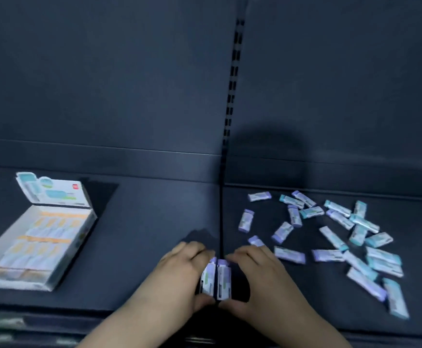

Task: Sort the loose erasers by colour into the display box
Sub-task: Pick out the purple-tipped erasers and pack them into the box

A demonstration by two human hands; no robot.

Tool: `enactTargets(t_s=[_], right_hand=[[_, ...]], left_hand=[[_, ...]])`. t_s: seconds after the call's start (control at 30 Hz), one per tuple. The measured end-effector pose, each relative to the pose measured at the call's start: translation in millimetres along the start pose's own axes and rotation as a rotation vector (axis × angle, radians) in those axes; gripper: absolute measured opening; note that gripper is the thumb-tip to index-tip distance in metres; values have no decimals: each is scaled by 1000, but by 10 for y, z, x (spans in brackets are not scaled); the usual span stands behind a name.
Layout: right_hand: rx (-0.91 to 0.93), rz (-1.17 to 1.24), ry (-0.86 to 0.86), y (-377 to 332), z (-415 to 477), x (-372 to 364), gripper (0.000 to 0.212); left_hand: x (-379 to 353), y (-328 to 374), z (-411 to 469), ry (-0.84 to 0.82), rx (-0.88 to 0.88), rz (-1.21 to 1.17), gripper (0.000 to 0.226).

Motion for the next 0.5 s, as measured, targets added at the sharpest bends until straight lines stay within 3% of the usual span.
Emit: enactTargets(t_s=[0.23, 0.5], right_hand=[[-54, 12, 68, -858, 206, -335, 61], [-47, 79, 63, -1117, 417, -556, 62]], left_hand=[[595, -691, -361, 43, -21, 35, 70], [754, -997, -545, 56, 48, 24, 66]])
Point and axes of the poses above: each hand's wrist, its own z-axis towards the middle knuckle, its own x-axis out of the back of the hand, y = z × x, the point moved 6 cm from there along z, towards the middle knuckle, and after that the axes turned 14 degrees about y, right-handed, at the moved point
